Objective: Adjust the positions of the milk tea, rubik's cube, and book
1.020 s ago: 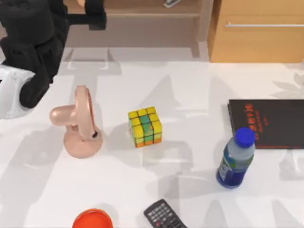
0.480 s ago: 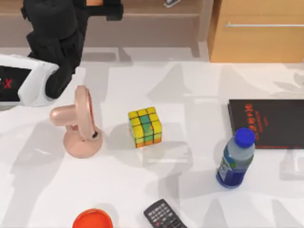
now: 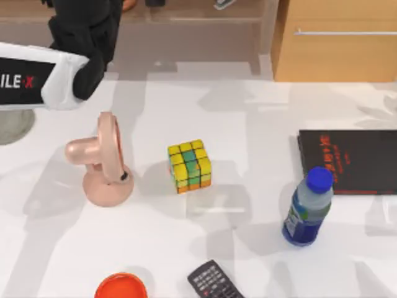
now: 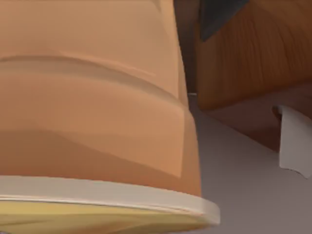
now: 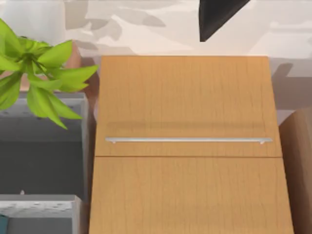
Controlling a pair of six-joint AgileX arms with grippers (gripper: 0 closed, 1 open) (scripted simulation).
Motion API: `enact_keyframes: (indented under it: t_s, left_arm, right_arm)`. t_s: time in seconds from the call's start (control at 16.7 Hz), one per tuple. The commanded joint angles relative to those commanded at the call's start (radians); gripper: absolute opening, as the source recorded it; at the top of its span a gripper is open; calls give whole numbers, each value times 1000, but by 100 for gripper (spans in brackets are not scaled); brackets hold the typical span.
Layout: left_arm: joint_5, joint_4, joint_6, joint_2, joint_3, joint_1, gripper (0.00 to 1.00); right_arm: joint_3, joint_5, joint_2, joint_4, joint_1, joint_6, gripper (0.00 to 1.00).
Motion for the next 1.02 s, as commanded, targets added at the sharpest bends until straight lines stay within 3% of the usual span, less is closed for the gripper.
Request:
enact_keyframes:
  t_s: [0.24,0.54,1.02]
  left_arm:
    - [24,-55,-1,100,155,23,100]
    - [29,-65,-1,119,183,28,100]
    - [29,-65,-1,119,183,28,40]
  right_arm:
    - [0,0,0,0,0,0,100]
    - [0,0,0,0,0,0,100]
    - [0,0,0,0,0,0,100]
